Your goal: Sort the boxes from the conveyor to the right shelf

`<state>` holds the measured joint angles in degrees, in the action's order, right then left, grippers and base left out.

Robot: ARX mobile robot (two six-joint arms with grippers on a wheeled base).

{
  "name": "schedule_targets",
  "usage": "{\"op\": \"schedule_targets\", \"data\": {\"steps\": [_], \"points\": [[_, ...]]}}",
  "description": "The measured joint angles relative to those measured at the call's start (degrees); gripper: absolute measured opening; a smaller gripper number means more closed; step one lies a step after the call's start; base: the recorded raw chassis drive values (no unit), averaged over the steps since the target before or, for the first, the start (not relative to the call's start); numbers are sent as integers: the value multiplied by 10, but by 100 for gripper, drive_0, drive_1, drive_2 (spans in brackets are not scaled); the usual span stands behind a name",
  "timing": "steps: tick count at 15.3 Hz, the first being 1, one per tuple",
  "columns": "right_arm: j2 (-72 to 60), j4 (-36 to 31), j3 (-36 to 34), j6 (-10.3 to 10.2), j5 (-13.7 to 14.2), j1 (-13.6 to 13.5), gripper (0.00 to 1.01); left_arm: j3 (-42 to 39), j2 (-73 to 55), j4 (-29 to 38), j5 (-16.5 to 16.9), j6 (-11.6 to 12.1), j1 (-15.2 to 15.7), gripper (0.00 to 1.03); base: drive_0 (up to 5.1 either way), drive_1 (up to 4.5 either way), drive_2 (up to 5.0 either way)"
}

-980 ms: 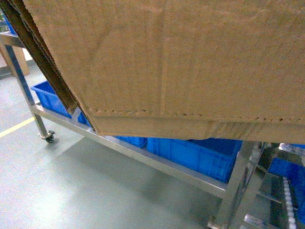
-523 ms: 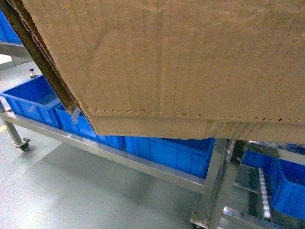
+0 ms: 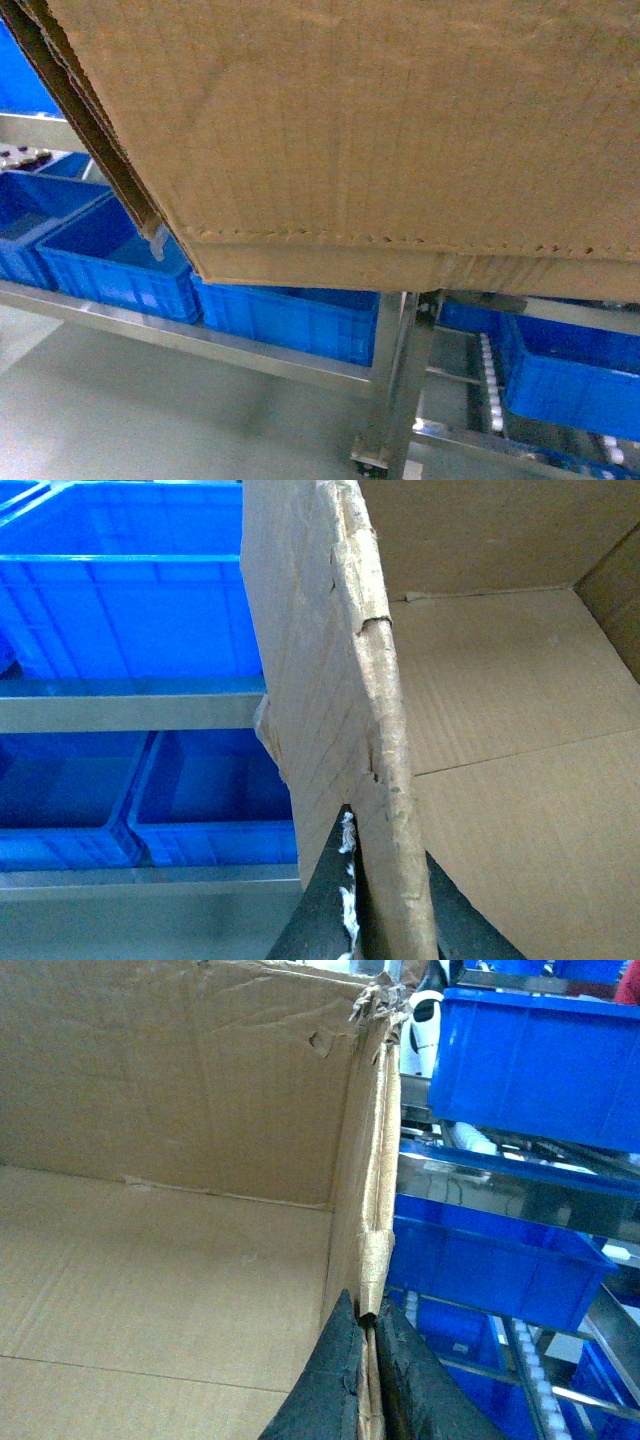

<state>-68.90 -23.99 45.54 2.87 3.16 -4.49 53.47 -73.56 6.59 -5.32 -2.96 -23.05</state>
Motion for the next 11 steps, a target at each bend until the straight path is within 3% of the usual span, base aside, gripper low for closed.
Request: {"op": "schedule_targets", "data": {"steps": [7, 11], "points": [[0, 0, 0, 0, 0, 0, 2, 0, 0, 0, 0, 0, 0, 3, -158, -158, -158], [0, 0, 0, 0, 0, 0, 2, 0, 0, 0, 0, 0, 0, 3, -26, -26, -26]]}}
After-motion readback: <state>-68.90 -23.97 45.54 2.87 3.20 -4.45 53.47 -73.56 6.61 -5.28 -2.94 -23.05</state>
